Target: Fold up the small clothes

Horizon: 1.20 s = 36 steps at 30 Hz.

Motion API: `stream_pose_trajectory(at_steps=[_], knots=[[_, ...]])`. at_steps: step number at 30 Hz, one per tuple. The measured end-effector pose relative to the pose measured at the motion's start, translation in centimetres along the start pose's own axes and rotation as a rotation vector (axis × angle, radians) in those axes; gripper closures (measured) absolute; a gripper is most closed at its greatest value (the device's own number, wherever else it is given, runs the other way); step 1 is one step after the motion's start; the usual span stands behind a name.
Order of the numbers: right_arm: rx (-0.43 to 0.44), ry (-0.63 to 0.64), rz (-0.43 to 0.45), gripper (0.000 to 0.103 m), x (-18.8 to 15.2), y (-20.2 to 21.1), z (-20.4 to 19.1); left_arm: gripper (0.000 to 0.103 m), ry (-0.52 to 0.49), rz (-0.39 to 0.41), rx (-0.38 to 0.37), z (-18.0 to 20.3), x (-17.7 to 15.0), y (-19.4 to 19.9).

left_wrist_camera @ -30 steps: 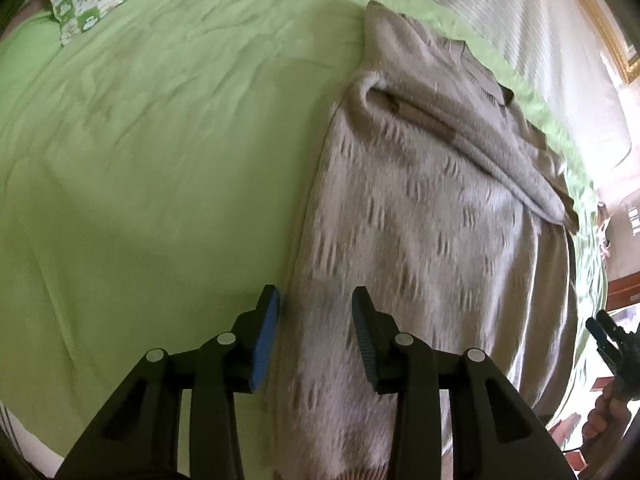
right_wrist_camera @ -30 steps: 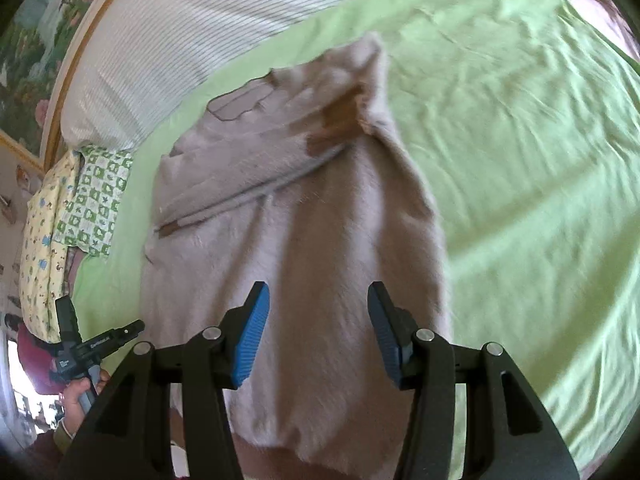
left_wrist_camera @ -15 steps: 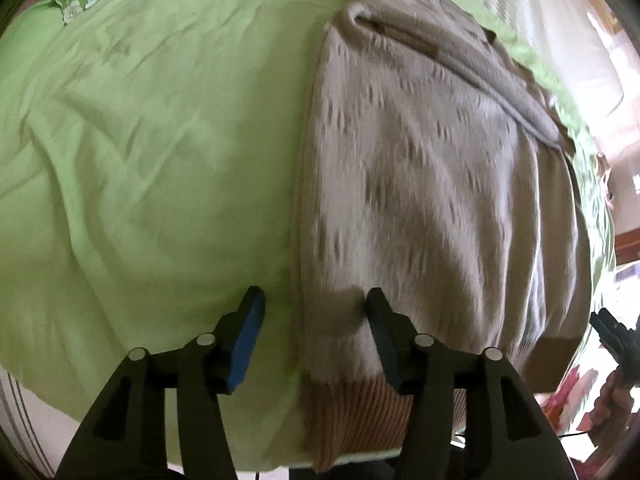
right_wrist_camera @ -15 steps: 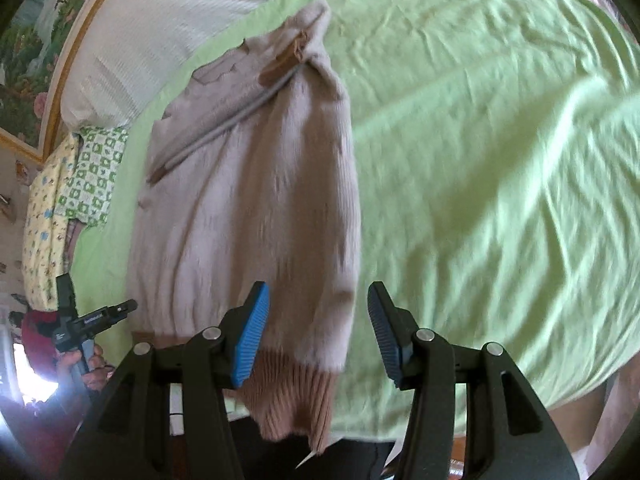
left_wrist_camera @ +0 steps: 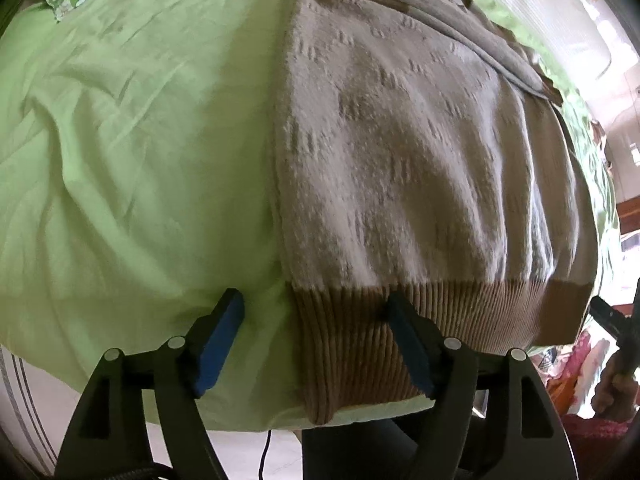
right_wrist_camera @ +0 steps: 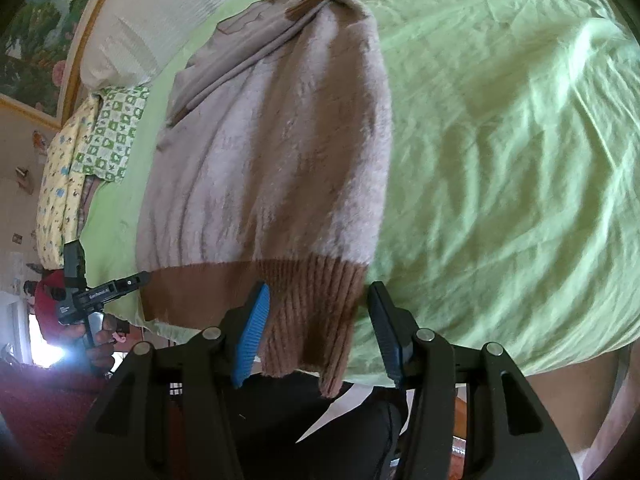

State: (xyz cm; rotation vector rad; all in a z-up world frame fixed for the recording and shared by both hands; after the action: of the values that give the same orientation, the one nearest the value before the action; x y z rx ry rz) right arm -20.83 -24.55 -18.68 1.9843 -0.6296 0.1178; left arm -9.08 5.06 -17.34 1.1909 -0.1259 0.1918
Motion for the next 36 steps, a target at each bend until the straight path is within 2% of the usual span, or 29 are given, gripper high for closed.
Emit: stream_pose_trajectory(at_steps=[4,7,8,9,10,11,12,13,14,15,16,20,27,31,36], knots=[[0.019,0.009,-0.004,0.051,-0.6,-0.3,-0.4,0.027,-0.003,-0.002,-0.017,0.3,-0.9,0.0],[0.034,-0.003,-0.001,0.051,-0.6,-0.6,-0.4,0.028,-0.014,0.001,0.005,0.6,-1.1,-0.3],[0.041,-0.016,0.000,0.058,-0.5,-0.7,-0.4,0.029,-0.024,0.000,0.013,0.8,-1.0,-0.4],[0.044,-0.027,-0.003,0.073,-0.4,-0.9,-0.4,0.033,-0.041,-0.003,0.029,1.0,-1.1,-0.6],[0.053,-0.045,-0.014,0.083,-0.4,-1.1,-0.2,0.037,-0.067,-0.009,0.049,1.3,-1.1,-0.7],[0.059,-0.055,-0.022,0.094,-0.4,-1.1,0.3,0.050,-0.104,-0.012,0.064,1.7,-1.3,-0.8],[0.070,-0.068,-0.019,0.094,-0.5,-0.9,0.7,0.061,-0.124,-0.013,0.063,2.0,-1.4,-0.7],[0.081,-0.071,-0.001,0.094,-0.5,-0.3,1.1,0.069,-0.139,-0.015,0.061,2.1,-1.4,-0.6],[0.083,-0.074,0.008,0.095,-0.6,0.1,1.4,0.082,-0.144,-0.018,0.043,2.2,-1.6,-0.4],[0.084,-0.081,0.012,0.096,-0.8,0.4,2.1,0.090,-0.137,-0.020,0.015,2.2,-1.7,-0.2],[0.082,-0.087,0.011,0.096,-0.9,0.7,2.8,0.092,-0.130,-0.020,-0.004,2.1,-1.8,-0.1],[0.084,-0.100,-0.001,0.096,-1.0,0.7,3.9,0.095,-0.125,-0.010,-0.036,2.1,-1.8,0.3],[0.178,-0.081,0.027,0.096,0.3,1.4,1.2,0.096,-0.056,0.042,-0.167,2.1,-0.8,2.9],[0.234,-0.097,0.080,0.096,2.3,2.9,0.1,0.096,-0.055,0.081,-0.204,2.8,0.3,4.7],[0.271,-0.079,0.169,0.096,6.6,4.8,-1.8,0.096,-0.048,0.143,-0.236,4.1,3.7,6.6]])
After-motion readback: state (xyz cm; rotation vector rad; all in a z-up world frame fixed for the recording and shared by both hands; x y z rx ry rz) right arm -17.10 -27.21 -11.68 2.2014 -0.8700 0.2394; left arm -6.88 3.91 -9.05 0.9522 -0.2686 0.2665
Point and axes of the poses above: each gripper's, at about its wrist camera, not at the fingertips, and y roughly against the way its jaws point, z to its right, x to its top, the point moved 7 cm from there along -y, roughly the way its jaws point, and after that the axes turned 10 degrees about -x, right-handed, at the moved point
